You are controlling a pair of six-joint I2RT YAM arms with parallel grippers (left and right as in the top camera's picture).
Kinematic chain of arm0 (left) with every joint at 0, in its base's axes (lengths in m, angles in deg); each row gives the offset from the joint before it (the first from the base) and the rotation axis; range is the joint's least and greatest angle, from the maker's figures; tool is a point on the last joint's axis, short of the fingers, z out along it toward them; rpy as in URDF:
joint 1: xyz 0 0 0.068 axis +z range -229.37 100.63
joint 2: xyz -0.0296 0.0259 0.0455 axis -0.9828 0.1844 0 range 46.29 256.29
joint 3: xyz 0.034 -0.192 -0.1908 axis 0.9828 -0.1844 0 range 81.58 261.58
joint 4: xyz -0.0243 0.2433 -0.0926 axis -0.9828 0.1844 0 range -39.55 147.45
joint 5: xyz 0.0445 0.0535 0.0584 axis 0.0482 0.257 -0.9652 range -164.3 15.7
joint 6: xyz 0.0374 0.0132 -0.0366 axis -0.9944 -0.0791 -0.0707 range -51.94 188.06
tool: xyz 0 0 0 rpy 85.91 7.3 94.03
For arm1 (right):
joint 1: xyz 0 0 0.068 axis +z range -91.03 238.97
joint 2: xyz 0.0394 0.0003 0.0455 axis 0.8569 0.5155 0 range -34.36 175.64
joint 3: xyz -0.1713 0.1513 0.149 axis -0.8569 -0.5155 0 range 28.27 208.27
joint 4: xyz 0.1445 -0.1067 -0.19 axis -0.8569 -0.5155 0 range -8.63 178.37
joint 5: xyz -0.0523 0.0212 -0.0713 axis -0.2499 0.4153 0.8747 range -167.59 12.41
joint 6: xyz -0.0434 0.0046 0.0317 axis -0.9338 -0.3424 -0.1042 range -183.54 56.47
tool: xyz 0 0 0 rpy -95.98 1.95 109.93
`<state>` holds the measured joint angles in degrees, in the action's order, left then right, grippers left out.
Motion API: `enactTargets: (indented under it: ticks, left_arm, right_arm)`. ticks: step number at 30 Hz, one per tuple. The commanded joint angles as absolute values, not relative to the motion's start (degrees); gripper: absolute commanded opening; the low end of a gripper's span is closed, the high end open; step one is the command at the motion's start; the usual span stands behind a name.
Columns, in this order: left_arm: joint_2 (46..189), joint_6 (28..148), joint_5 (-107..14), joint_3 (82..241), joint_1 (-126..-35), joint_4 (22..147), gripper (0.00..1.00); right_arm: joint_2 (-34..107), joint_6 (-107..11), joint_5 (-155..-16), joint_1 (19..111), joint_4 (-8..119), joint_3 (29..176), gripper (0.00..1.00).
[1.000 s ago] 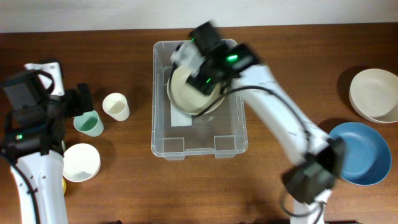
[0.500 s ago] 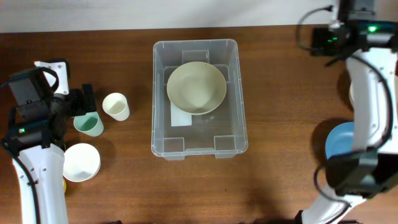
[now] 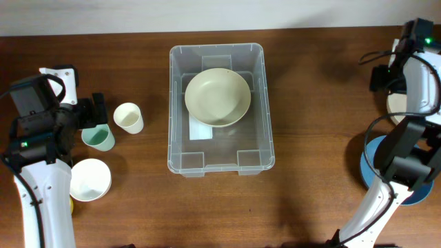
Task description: Pack container
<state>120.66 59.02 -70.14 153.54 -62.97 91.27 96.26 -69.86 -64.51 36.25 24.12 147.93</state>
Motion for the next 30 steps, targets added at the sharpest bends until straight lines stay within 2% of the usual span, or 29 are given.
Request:
enactTargets:
  ticks: [1, 11, 15, 17, 22, 24, 30]
  left_arm:
    - [120.66, 58.32, -69.11, 154.11, -63.1, 91.22, 0.99]
    - [120.66, 58.35, -69.07, 154.11, -63.1, 91.22, 0.99]
    - [120.66, 58.32, -68.68, 154.11, -63.21, 91.2, 0.99]
    - [120.66, 58.32, -67.98, 154.11, -63.21, 91.07, 0.99]
    - [120.66, 58.32, -67.61, 154.11, -63.21, 91.07, 0.99]
    - [120.66, 58.32, -67.61, 154.11, -63.21, 91.03, 0.99]
    - [120.66, 58.32, -67.61, 154.11, -63.21, 91.05, 0.99]
  right_arm:
    - [99.3, -70.19, -63.59, 34.24, 25.13, 147.51, 0.8]
    - [105.16, -70.23, -63.59, 31.85, 28.41, 147.42, 0.8]
    - [106.23, -70.19, -63.57, 31.85, 29.68, 147.42, 0.76]
    - [106.36, -70.19, -63.57, 31.85, 30.18, 147.42, 0.69]
    - [106.38, -70.19, -63.52, 31.85, 31.23, 147.42, 0.36]
    - [106.38, -70.21, -63.55, 31.85, 31.56, 147.42, 0.27]
    - [106.36, -70.19, -63.55, 31.85, 32.74, 147.42, 0.12]
